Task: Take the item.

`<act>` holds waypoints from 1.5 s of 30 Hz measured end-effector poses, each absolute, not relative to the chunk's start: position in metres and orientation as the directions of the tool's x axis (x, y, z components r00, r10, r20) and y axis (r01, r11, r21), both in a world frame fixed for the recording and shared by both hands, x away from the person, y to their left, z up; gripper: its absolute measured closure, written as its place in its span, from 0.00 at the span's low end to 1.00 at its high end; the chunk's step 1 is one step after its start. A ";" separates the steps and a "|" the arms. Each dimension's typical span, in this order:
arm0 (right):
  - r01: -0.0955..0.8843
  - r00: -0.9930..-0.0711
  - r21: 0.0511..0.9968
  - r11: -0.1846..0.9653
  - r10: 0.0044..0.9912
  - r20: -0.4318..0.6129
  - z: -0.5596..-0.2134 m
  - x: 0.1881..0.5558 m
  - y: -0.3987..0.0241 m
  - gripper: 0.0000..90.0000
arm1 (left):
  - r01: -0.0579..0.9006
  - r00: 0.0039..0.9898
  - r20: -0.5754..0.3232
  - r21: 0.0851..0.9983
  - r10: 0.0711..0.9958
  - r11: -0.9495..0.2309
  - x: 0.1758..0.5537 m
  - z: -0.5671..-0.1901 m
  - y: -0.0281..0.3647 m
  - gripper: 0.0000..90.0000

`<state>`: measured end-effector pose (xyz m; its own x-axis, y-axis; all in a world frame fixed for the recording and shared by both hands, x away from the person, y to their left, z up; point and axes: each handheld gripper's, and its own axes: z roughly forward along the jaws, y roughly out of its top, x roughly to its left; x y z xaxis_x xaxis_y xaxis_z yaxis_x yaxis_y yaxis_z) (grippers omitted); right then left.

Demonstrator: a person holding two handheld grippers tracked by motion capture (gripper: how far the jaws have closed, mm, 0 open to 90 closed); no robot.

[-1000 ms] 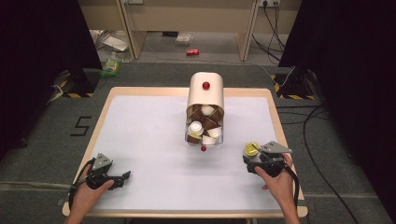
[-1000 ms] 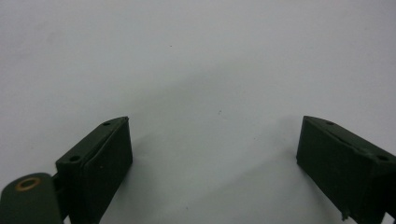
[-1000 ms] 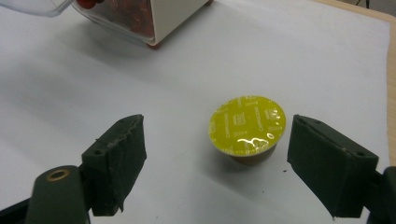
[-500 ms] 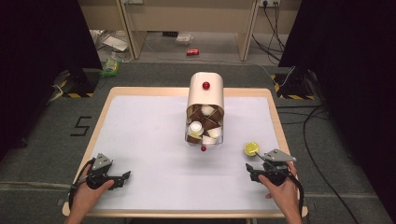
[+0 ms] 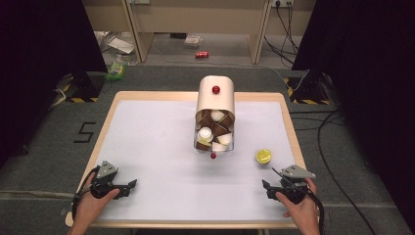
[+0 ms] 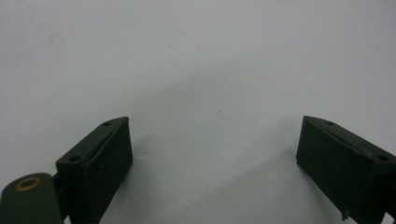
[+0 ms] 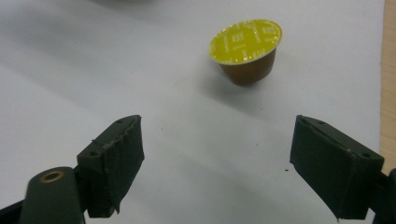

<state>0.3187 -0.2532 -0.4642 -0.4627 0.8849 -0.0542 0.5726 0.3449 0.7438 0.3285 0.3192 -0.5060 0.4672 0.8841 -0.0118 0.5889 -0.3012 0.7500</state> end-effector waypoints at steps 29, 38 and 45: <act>0.624 -0.472 0.678 0.389 0.879 -0.070 -0.484 0.301 -0.258 0.19 | 0.588 0.467 -0.011 0.750 0.884 -0.302 0.328 -0.506 0.319 0.11; 0.652 -0.462 0.673 0.348 0.887 -0.011 -0.490 0.301 -0.265 0.17 | 0.588 0.467 -0.011 0.750 0.884 -0.301 0.328 -0.506 0.319 0.11; 0.641 -0.471 0.684 0.348 0.882 -0.008 -0.491 0.301 -0.266 0.15 | 0.588 0.466 -0.009 0.750 0.885 -0.302 0.328 -0.506 0.319 0.11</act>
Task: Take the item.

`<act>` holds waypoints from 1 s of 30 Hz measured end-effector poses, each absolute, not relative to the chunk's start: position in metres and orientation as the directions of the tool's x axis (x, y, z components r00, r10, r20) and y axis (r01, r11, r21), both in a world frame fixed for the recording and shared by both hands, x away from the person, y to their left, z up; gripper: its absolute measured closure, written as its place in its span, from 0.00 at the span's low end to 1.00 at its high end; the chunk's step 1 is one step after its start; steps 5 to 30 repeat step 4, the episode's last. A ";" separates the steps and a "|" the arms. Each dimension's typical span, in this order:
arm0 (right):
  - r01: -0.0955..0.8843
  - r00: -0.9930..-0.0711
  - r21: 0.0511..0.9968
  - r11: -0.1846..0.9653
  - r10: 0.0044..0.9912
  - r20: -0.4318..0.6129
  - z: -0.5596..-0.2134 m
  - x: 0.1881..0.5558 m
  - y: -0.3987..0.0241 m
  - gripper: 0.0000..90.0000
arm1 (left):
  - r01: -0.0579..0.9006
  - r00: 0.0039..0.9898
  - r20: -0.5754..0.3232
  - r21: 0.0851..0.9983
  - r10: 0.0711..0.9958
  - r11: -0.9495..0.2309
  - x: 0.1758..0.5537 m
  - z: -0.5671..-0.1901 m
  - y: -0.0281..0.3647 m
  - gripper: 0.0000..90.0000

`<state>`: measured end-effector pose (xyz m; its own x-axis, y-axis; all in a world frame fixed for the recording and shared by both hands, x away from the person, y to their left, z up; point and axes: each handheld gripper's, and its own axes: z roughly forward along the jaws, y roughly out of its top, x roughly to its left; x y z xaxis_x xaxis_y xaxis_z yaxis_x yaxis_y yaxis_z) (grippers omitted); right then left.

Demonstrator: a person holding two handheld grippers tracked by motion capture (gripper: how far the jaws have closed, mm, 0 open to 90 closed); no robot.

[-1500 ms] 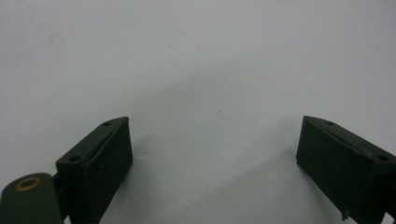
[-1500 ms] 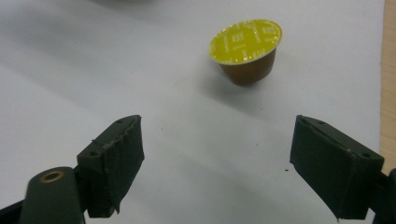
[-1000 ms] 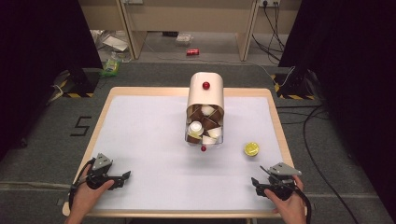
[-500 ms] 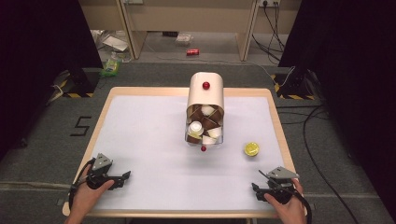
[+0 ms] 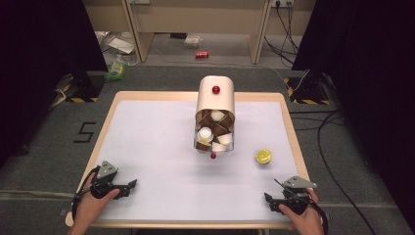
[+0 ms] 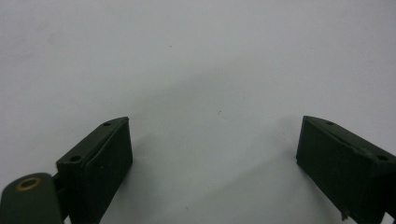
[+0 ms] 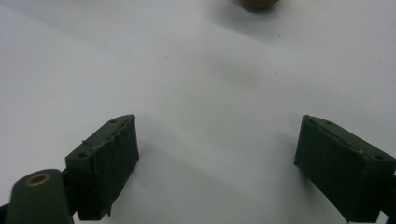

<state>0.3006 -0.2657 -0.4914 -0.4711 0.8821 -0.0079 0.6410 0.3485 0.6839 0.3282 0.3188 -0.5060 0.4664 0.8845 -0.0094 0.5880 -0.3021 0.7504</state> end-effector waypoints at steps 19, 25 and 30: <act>0.640 -0.473 0.685 0.350 0.881 -0.008 -0.492 0.301 -0.266 0.15 | 0.588 0.467 -0.010 0.750 0.884 -0.302 0.328 -0.506 0.319 0.11; 0.640 -0.473 0.685 0.350 0.881 -0.008 -0.492 0.301 -0.266 0.15 | 0.588 0.467 -0.010 0.750 0.884 -0.302 0.328 -0.506 0.319 0.11; 0.640 -0.473 0.685 0.350 0.881 -0.008 -0.492 0.301 -0.266 0.15 | 0.588 0.467 -0.010 0.750 0.884 -0.302 0.328 -0.506 0.319 0.11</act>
